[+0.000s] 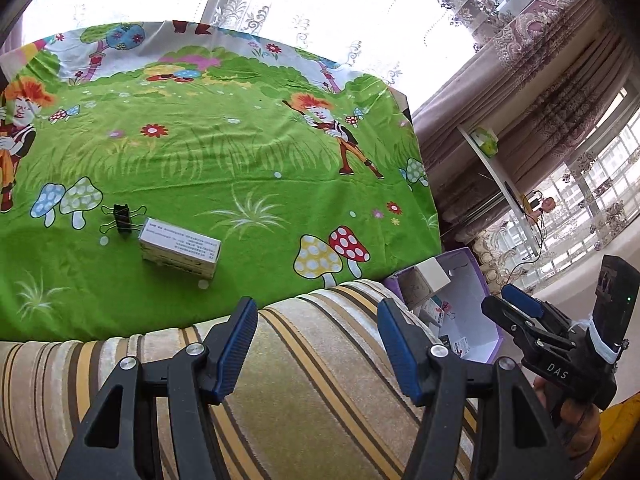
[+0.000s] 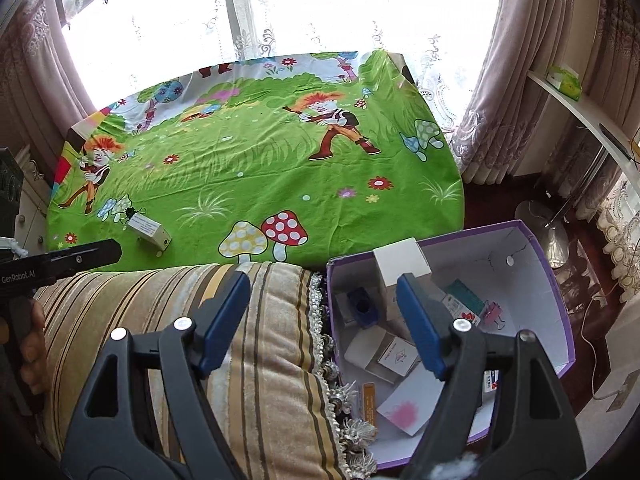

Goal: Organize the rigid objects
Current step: 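Move both tools back over the last items on the bed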

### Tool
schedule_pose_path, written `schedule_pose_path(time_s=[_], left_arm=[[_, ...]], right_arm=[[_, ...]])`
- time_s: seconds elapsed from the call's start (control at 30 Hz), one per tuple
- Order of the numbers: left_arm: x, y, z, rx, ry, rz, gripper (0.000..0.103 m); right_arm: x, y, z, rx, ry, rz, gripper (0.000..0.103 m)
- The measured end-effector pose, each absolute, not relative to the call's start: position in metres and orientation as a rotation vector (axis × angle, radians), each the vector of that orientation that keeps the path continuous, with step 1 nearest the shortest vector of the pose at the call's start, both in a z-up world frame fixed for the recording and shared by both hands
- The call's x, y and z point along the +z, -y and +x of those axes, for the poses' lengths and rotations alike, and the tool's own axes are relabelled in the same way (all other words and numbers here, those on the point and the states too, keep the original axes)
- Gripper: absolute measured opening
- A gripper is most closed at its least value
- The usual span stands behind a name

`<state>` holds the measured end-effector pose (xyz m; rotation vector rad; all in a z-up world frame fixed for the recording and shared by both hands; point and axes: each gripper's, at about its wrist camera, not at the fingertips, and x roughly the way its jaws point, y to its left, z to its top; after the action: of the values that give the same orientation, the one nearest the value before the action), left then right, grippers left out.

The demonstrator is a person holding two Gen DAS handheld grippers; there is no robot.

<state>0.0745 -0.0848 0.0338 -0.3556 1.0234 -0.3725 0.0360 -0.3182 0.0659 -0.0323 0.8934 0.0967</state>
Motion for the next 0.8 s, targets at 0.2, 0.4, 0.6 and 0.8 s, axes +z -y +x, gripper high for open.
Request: schedule_pose_path(time_s=[0.2,0.4,0.6,0.8], left_arm=[[0.029,0.045,0.082,-0.291,-1.024,-0.365,0.063],[0.022,0.013,0.092,-0.225,-1.044,-0.388,0.063],[0.018,-0.010,0.101,-0.179,-1.050,-0.411,0.063],[0.010,-0.031,0.111,-0.133,-1.068,-0.451,0.063]], right_arm=[[0.064,0.275,0.048,0.177,-0.910,-0.086,0.078],[0.062,0.226,0.062,0.265,-0.925,-0.167,0.078],[0.056,0.181,0.079,0.346,-0.932,-0.251,0.078],[0.038,0.144,0.097,0.421,-0.967,-0.334,0.078]])
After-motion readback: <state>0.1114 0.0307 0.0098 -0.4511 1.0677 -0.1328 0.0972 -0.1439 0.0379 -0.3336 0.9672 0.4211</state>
